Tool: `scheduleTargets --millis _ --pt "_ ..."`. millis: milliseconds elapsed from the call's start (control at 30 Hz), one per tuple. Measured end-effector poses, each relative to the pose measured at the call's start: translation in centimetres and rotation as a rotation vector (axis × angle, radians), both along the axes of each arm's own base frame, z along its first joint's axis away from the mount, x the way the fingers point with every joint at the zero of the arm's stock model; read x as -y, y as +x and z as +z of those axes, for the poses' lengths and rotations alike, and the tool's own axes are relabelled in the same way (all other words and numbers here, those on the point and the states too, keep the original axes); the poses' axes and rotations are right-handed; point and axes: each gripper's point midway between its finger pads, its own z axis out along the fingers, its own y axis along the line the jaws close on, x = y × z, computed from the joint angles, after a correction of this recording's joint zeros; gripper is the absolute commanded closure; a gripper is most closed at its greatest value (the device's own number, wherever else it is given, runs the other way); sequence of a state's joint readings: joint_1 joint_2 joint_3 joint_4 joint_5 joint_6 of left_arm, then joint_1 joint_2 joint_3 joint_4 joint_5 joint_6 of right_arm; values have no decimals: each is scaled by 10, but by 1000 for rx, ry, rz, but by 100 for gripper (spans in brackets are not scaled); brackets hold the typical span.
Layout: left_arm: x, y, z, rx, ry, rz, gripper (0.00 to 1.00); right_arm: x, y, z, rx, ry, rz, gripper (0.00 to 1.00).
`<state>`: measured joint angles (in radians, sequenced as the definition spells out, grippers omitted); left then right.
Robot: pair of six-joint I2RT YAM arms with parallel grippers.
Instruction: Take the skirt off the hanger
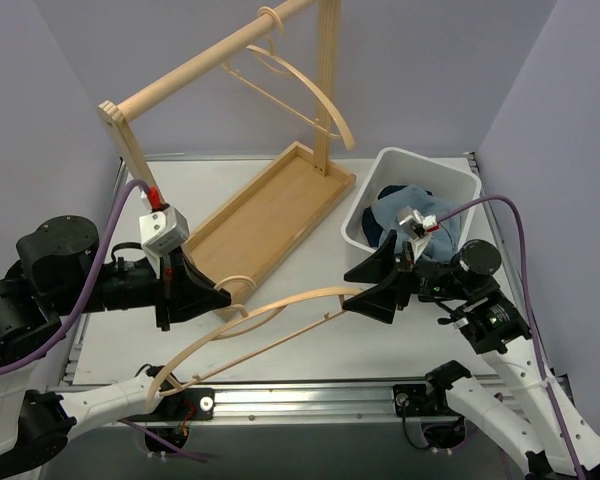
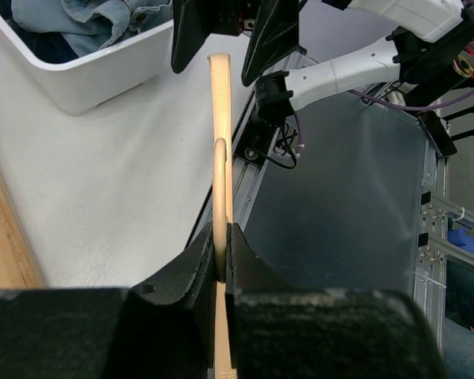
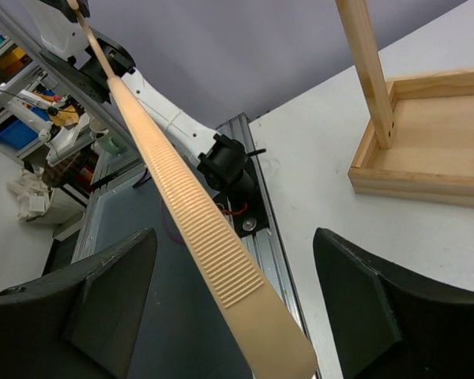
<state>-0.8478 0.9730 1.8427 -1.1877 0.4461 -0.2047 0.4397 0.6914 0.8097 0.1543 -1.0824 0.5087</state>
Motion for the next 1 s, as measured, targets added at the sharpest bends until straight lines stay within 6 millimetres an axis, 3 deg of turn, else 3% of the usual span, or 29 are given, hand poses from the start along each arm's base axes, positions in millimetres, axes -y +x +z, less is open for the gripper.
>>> scheduleTargets --millis 167,267,300,367,433,533,600,833,1000 --pt "1 0 1 -10 -6 4 98 -5 -6 -17 -42 -13 33 32" --pt "2 1 2 -17 -10 6 98 -8 -8 -20 -49 -9 49 55" --pt "3 1 2 -18 -10 7 98 -8 -9 -20 -49 -8 54 77" --pt "2 6 -1 -25 1 32 98 -10 -18 -18 -21 -1 105 100" --pt "-2 10 -5 -31 17 70 95 -10 -33 -11 25 17 164 100" --pt "-3 8 0 -25 -2 70 60 -11 -41 -7 54 30 187 100" --pt "-4 11 0 -20 -1 82 4 -14 -44 -6 52 35 195 100" --pt "-8 32 -3 -25 17 211 6 -17 -37 -11 15 18 116 100" --pt "-41 59 2 32 12 463 6 -15 -31 -20 -11 -13 62 100"
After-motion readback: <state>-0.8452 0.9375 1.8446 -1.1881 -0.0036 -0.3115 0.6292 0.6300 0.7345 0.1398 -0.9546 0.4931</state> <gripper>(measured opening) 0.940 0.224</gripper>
